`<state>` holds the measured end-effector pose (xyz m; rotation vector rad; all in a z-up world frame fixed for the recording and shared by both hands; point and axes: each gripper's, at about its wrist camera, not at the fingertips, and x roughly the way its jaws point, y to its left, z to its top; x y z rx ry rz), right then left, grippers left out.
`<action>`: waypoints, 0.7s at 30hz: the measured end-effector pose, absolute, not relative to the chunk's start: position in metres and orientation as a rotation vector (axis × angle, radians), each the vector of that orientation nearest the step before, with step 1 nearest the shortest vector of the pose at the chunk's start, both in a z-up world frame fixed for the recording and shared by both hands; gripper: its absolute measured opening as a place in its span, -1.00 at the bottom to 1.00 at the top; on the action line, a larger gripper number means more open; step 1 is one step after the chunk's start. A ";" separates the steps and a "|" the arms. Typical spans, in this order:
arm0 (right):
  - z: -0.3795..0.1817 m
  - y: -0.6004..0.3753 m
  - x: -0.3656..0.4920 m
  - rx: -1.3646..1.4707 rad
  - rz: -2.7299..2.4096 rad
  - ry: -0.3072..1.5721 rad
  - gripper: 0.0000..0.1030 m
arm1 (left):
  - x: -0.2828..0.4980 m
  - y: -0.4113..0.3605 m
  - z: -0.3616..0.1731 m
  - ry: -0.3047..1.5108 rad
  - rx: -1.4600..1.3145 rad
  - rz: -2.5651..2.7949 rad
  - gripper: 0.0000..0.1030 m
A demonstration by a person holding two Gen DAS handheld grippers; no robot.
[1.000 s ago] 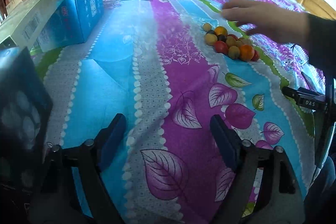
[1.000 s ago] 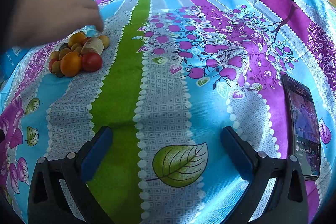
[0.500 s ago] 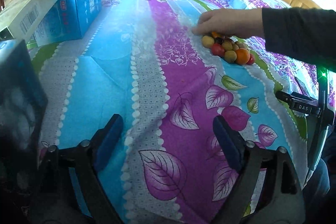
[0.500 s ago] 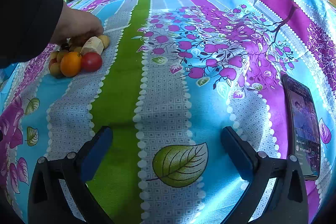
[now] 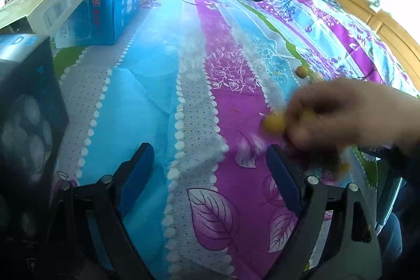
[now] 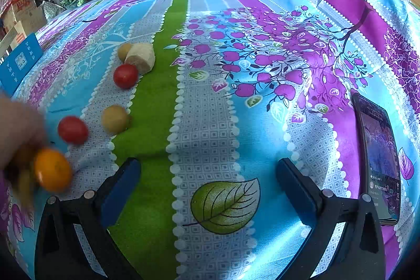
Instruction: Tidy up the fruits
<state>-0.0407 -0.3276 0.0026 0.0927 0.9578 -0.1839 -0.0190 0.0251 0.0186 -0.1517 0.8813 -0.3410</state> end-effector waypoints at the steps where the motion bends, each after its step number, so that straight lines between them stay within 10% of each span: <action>1: 0.003 -0.328 -0.041 0.092 -0.184 0.958 1.00 | -0.019 0.026 0.019 0.881 -0.157 -0.343 0.71; 21: 0.002 -0.328 -0.040 0.094 -0.182 0.959 1.00 | -0.018 0.031 0.018 0.884 -0.188 -0.370 0.76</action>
